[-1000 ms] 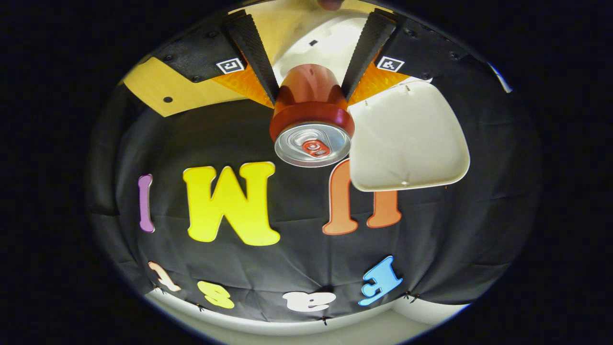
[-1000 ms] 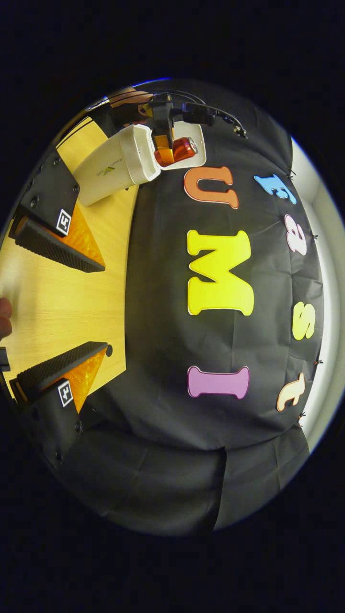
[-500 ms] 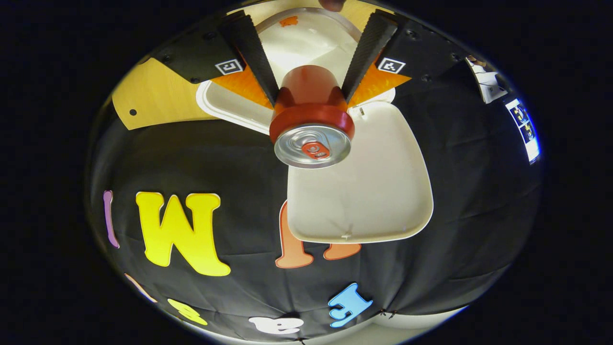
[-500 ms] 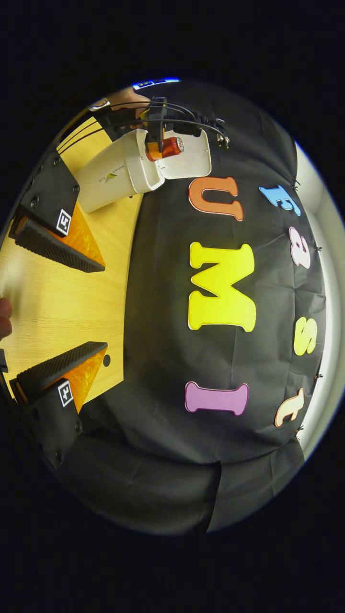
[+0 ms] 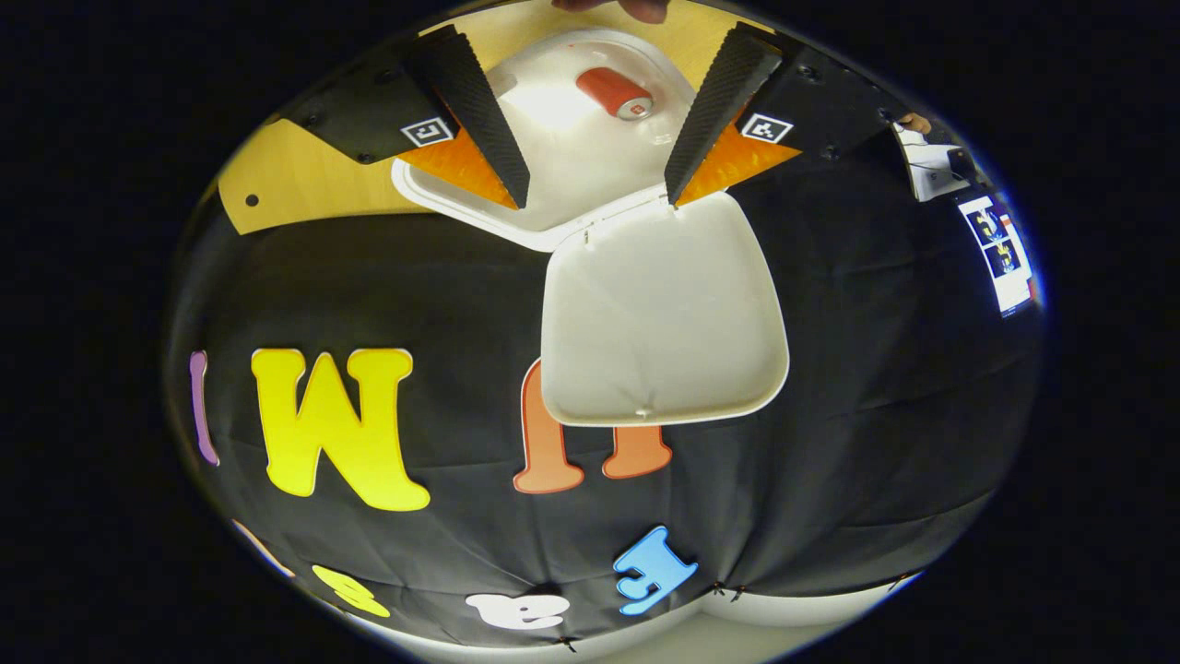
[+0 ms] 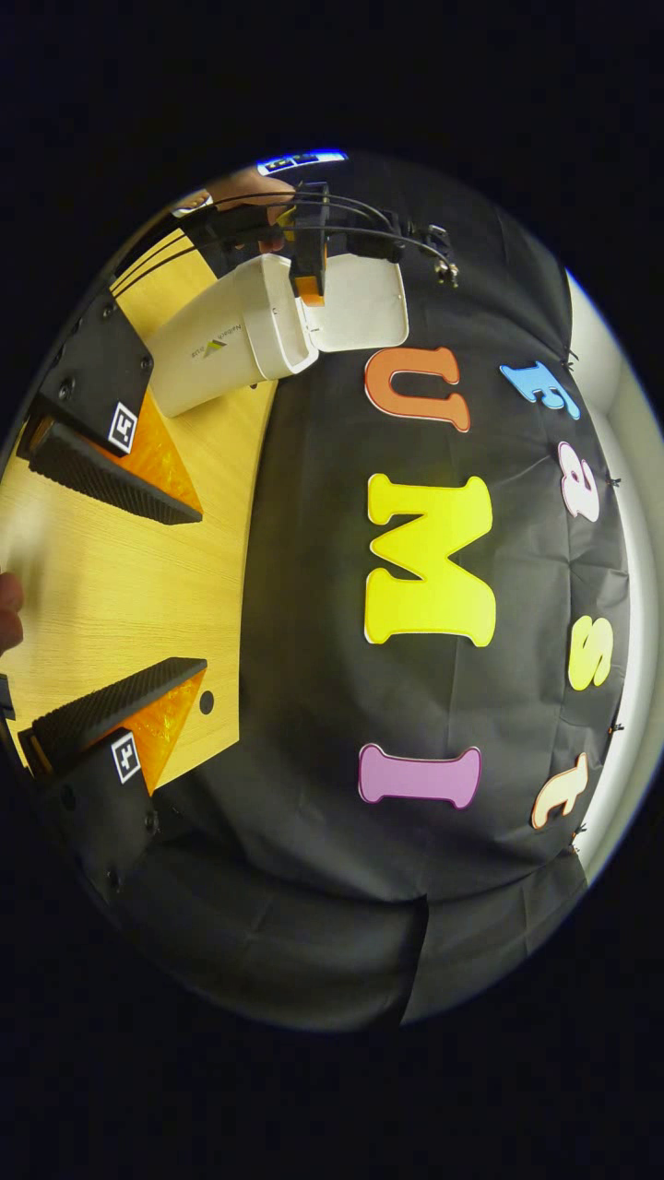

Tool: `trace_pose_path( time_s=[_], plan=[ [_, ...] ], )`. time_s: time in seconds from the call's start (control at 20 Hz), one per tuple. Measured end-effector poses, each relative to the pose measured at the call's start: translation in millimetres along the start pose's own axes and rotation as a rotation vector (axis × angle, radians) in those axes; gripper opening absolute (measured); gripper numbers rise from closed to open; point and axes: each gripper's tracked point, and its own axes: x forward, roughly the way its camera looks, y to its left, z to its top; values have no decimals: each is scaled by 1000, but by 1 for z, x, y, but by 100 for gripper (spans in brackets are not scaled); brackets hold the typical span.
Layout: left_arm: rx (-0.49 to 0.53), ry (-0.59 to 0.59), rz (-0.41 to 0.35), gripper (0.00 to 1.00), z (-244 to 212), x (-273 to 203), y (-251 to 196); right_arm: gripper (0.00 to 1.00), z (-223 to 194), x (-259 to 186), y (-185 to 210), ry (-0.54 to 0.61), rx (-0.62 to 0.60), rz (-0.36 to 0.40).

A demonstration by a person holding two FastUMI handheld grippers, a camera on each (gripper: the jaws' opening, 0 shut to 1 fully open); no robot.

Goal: Press the lid of the desktop garbage bin to open it, pick up the crumpled paper on the desktop and throw it into the bin, then pick up the pop can on the desktop and drop it into the bin, and finally close the garbage bin lid.

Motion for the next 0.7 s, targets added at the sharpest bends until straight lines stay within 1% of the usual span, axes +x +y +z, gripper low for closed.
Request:
trace_pose_path(
  time_s=[0.05,0.2,0.35,0.6,0.7],
  plan=[
    [-20,-17,3,97,13,-5,-5,93,1,-1,0,-3,0,6],
    [-68,-77,46,96,45,-20,-12,93,12,-7,-1,-12,20,21],
    [-92,-110,95,96,77,-23,-14,93,29,-12,-2,-37,32,36],
    [-137,-209,206,96,150,-17,6,93,68,-12,-1,-83,54,69],
    [-158,-230,236,96,171,-11,13,93,86,-9,1,-101,65,82]
  ],
)
